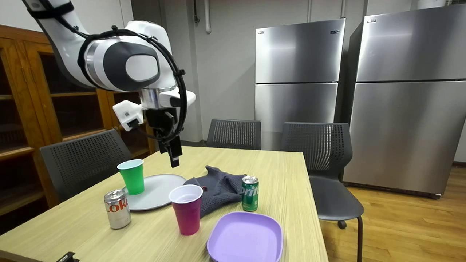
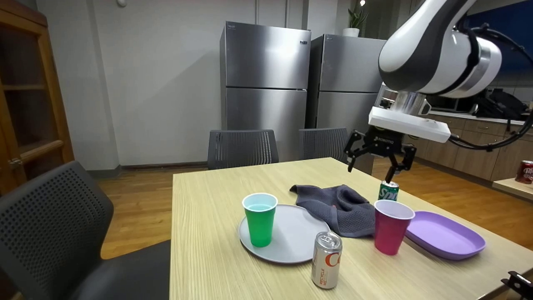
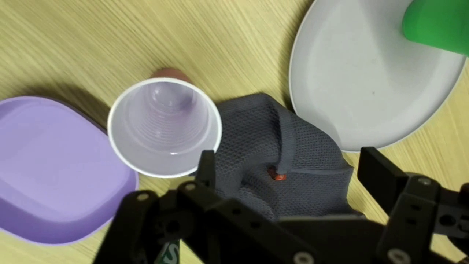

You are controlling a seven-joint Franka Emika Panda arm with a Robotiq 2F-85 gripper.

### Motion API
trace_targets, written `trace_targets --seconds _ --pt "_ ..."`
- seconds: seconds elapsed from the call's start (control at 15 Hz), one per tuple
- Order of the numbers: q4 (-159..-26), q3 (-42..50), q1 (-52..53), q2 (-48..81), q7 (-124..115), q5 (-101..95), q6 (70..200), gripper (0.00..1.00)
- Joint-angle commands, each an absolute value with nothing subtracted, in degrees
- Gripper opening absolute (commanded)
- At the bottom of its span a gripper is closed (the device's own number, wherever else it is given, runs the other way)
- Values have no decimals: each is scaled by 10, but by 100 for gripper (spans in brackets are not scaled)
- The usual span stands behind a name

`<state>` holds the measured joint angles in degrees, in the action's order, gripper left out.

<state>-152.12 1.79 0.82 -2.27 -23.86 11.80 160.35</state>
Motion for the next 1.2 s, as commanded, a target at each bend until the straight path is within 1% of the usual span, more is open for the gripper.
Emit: trace_targets --seconds 0.0,0.6,1.13 --pt "-1545 22 -16 -47 -257 73 1573 100" --pt "-1541 24 -34 -10 -343 -48 1578 100" --pt "-1530 36 -17 51 -385 -76 1604 100"
